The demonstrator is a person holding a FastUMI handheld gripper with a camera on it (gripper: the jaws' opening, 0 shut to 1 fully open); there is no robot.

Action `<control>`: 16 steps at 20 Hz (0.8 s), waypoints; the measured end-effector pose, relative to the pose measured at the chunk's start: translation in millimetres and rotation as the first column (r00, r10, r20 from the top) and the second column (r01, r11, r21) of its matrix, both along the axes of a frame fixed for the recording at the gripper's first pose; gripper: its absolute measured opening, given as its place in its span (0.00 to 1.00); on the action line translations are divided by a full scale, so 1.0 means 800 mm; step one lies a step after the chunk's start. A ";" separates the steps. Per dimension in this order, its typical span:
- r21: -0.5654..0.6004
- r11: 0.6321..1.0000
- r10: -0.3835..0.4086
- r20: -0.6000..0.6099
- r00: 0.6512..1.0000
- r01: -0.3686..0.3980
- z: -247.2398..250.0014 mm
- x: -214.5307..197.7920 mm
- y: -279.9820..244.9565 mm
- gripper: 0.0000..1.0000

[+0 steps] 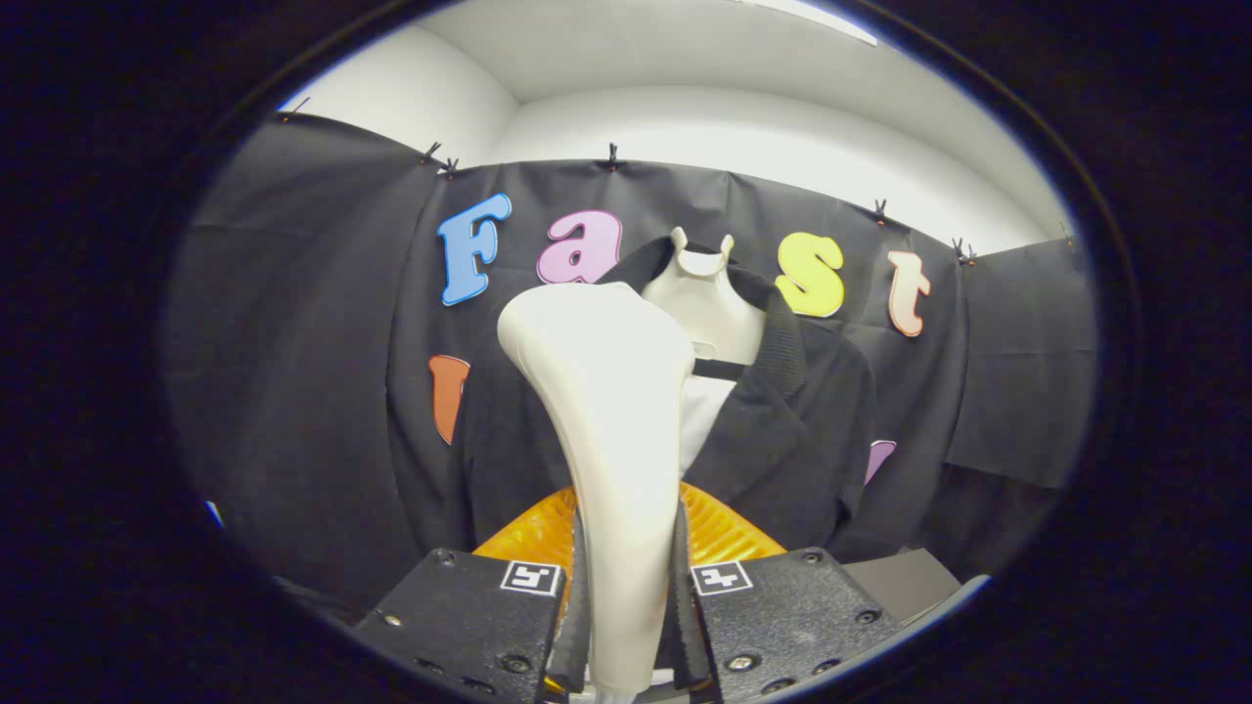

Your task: Iron the clothes twice with a garment steamer, once on the left side and once on the right side.

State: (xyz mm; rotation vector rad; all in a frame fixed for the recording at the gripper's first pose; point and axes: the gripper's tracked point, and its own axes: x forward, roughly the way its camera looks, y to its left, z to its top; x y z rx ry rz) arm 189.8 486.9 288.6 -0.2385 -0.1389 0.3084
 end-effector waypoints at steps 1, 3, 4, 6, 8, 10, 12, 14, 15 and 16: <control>-0.003 1.000 -0.004 0.000 1.000 0.004 0.003 0.003 0.008 0.36; -0.010 0.999 -0.034 0.001 0.999 0.034 0.009 0.011 0.020 0.36; -0.017 0.999 -0.042 0.000 0.999 0.042 0.009 0.015 0.028 0.36; -0.034 0.997 -0.068 -0.004 0.998 0.068 0.008 0.025 0.043 0.36; -0.046 0.994 -0.104 -0.021 0.994 0.103 0.001 0.038 0.048 0.36; -0.053 0.991 -0.128 -0.047 0.991 0.126 -0.010 0.049 0.055 0.36; -0.067 0.986 -0.155 -0.038 0.987 0.153 -0.011 0.055 0.058 0.36; -0.075 0.981 -0.179 -0.033 0.983 0.177 -0.016 0.058 0.057 0.36; -0.079 0.979 -0.191 -0.034 0.981 0.188 -0.020 0.058 0.057 0.36; -0.088 0.975 -0.205 -0.029 0.978 0.202 -0.023 0.057 0.057 0.36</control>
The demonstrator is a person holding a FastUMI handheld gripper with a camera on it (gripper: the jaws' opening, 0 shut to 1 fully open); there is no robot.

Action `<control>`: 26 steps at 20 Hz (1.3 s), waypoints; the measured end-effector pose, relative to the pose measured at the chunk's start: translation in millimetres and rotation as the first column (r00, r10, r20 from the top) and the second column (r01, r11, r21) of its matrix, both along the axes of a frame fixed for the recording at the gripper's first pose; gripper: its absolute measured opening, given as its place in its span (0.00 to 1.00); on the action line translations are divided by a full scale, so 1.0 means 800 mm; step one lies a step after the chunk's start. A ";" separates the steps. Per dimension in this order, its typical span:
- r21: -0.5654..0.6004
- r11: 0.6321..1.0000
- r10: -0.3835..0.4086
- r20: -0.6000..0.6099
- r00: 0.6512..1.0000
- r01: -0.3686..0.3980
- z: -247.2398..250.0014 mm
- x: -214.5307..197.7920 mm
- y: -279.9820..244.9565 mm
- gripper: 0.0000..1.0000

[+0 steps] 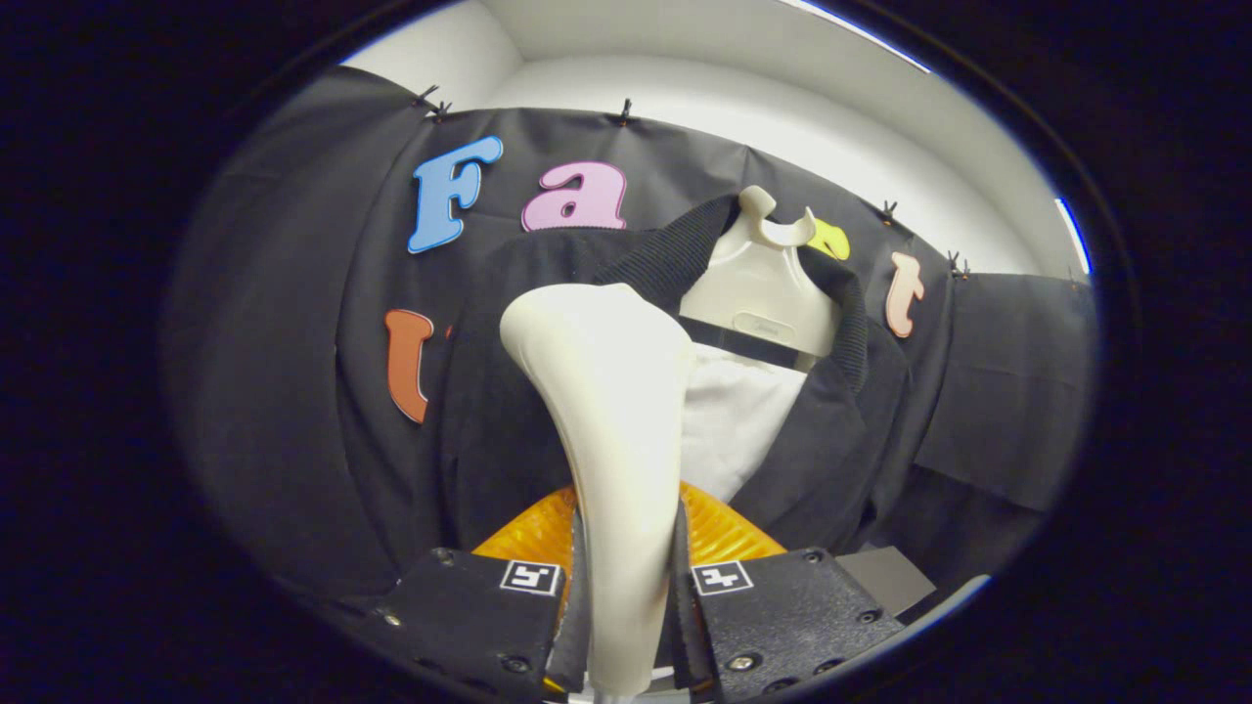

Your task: Iron the clothes twice with a garment steamer, once on the left side and once on the right side.

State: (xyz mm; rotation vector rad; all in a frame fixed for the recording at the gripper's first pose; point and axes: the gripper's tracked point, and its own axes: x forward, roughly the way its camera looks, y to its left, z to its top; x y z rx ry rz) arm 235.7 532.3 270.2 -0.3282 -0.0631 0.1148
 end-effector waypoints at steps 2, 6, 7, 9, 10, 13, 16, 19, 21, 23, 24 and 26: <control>-0.021 0.999 -0.024 0.006 1.000 0.024 -0.008 0.000 -0.002 0.36; -0.036 0.999 -0.037 -0.008 0.999 0.037 -0.038 0.003 -0.007 0.36; -0.041 0.998 -0.040 -0.011 0.999 0.039 -0.045 0.003 -0.010 0.36; -0.046 0.998 -0.040 -0.021 0.999 0.039 -0.060 0.003 -0.014 0.36; -0.052 0.998 -0.039 -0.025 0.999 0.038 -0.069 0.002 -0.014 0.36; -0.068 0.997 -0.043 -0.037 0.998 0.041 -0.093 0.001 -0.018 0.36; -0.093 0.995 -0.049 -0.047 0.998 0.044 -0.121 0.000 -0.019 0.36; -0.115 0.992 -0.053 -0.056 0.997 0.046 -0.144 -0.001 -0.020 0.36; -0.126 0.991 -0.055 -0.065 0.996 0.046 -0.155 0.005 -0.022 0.36; -0.137 0.989 -0.059 -0.079 0.995 0.048 -0.179 -0.001 -0.022 0.36; -0.144 0.988 -0.064 -0.084 0.994 0.051 -0.186 -0.001 -0.024 0.36; -0.150 0.987 -0.069 -0.094 0.993 0.054 -0.198 -0.001 -0.027 0.36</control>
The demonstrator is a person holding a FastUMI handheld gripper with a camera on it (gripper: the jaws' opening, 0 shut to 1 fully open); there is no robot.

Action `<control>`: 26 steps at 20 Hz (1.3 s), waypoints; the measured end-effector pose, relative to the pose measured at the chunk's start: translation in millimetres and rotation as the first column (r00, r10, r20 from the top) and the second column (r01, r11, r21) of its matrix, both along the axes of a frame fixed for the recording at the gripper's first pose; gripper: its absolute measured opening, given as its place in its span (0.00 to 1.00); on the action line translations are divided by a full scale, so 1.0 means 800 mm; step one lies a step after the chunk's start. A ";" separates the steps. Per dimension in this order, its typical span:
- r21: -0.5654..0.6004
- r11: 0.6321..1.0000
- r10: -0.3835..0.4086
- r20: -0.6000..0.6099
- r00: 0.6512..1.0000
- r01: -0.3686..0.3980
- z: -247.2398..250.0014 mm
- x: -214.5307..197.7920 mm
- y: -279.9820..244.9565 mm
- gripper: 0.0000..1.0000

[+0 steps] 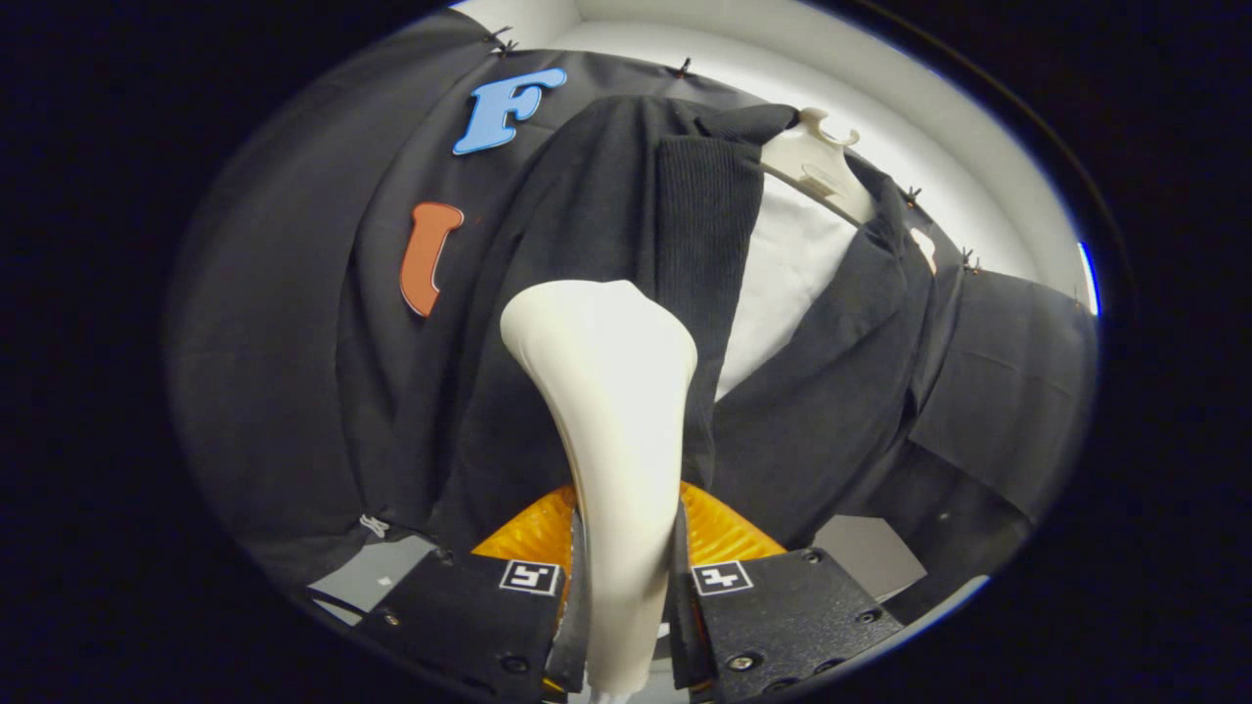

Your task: Iron the clothes twice with a garment steamer, once on the left side and once on the right side.

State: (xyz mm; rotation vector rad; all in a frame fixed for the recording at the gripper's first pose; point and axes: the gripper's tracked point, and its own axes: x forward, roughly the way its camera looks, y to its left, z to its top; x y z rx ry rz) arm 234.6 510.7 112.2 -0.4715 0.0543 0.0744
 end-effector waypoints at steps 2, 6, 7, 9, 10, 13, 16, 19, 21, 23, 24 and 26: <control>-0.010 1.000 -0.004 -0.005 1.000 0.004 -0.011 -0.001 -0.002 0.36; -0.040 0.999 -0.004 -0.023 1.000 0.003 -0.038 -0.001 -0.005 0.36; -0.043 0.999 -0.005 -0.044 0.999 0.003 -0.048 0.000 -0.007 0.36; -0.053 0.998 -0.017 -0.049 0.999 0.015 -0.061 0.000 -0.013 0.36; -0.062 0.998 -0.020 -0.049 0.999 0.017 -0.066 0.003 -0.014 0.36; -0.070 0.997 -0.033 -0.079 0.996 0.028 -0.088 0.004 -0.023 0.36; -0.094 0.995 -0.036 -0.104 0.994 0.026 -0.118 0.005 -0.026 0.36; -0.125 0.992 -0.038 -0.131 0.991 0.021 -0.148 0.004 -0.031 0.36; -0.143 0.990 -0.037 -0.141 0.989 0.017 -0.168 0.009 -0.033 0.36; -0.156 0.988 -0.042 -0.153 0.987 0.017 -0.183 0.011 -0.039 0.36; -0.161 0.987 -0.044 -0.155 0.987 0.019 -0.188 0.012 -0.040 0.36; -0.171 0.985 -0.048 -0.162 0.986 0.020 -0.197 0.015 -0.040 0.36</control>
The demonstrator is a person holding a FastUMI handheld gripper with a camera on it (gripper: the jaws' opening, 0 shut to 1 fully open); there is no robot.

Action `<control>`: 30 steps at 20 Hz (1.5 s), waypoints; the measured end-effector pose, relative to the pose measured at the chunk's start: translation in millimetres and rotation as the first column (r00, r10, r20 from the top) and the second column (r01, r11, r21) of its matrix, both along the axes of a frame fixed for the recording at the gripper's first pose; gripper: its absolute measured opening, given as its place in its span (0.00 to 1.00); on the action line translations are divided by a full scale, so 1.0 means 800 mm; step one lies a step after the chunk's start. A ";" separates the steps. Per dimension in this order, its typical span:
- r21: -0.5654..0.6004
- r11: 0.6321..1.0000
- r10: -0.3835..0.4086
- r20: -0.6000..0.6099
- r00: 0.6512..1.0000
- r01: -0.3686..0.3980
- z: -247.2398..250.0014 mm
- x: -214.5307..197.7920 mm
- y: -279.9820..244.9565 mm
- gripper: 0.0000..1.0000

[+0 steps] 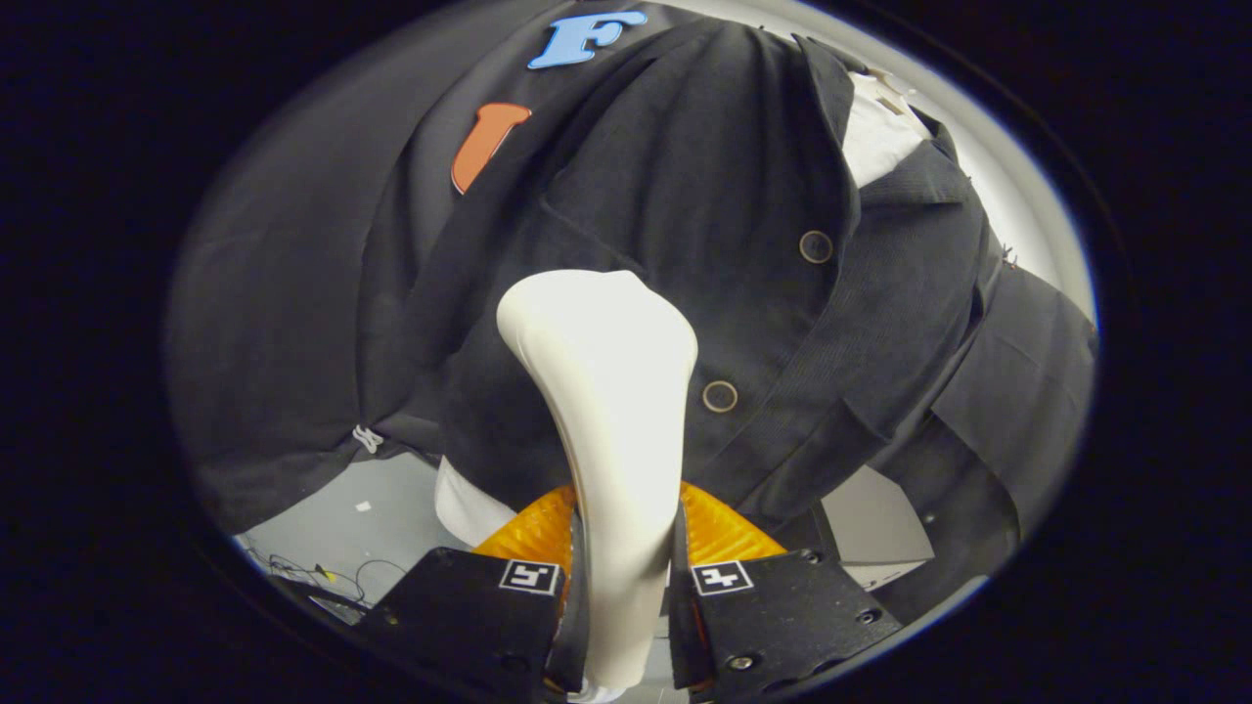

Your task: Iron the clothes twice with a garment steamer, once on the left side and once on the right side.

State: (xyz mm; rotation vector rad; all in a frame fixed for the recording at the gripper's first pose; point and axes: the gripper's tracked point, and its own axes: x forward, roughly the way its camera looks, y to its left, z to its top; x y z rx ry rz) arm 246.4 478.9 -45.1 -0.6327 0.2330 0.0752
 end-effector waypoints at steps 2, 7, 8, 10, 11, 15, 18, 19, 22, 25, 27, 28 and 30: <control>-0.011 1.000 -0.004 -0.010 1.000 0.004 -0.013 0.004 -0.002 0.36; -0.032 0.999 -0.005 -0.051 0.999 0.003 -0.053 0.009 -0.015 0.36; -0.037 0.999 -0.003 -0.063 0.998 0.000 -0.063 0.011 -0.017 0.36; -0.047 0.999 -0.002 -0.085 0.996 -0.002 -0.081 0.014 -0.023 0.36; -0.053 0.999 -0.002 -0.096 0.995 -0.003 -0.090 0.013 -0.026 0.36; -0.077 0.997 0.000 -0.139 0.990 -0.011 -0.125 0.013 -0.036 0.36; -0.087 0.996 0.003 -0.175 0.984 -0.019 -0.147 0.013 -0.044 0.36; -0.087 0.996 0.004 -0.185 0.983 -0.021 -0.150 0.012 -0.044 0.36; -0.066 0.997 0.011 -0.200 0.980 -0.025 -0.158 0.012 -0.047 0.36; -0.028 0.999 0.037 -0.214 0.976 -0.044 -0.155 0.004 -0.050 0.36; 0.017 0.998 0.059 -0.221 0.973 -0.057 -0.146 -0.009 -0.057 0.36; 0.048 0.997 0.075 -0.221 0.972 -0.066 -0.139 -0.016 -0.065 0.36; 0.110 0.991 0.104 -0.215 0.971 -0.082 -0.116 -0.031 -0.089 0.36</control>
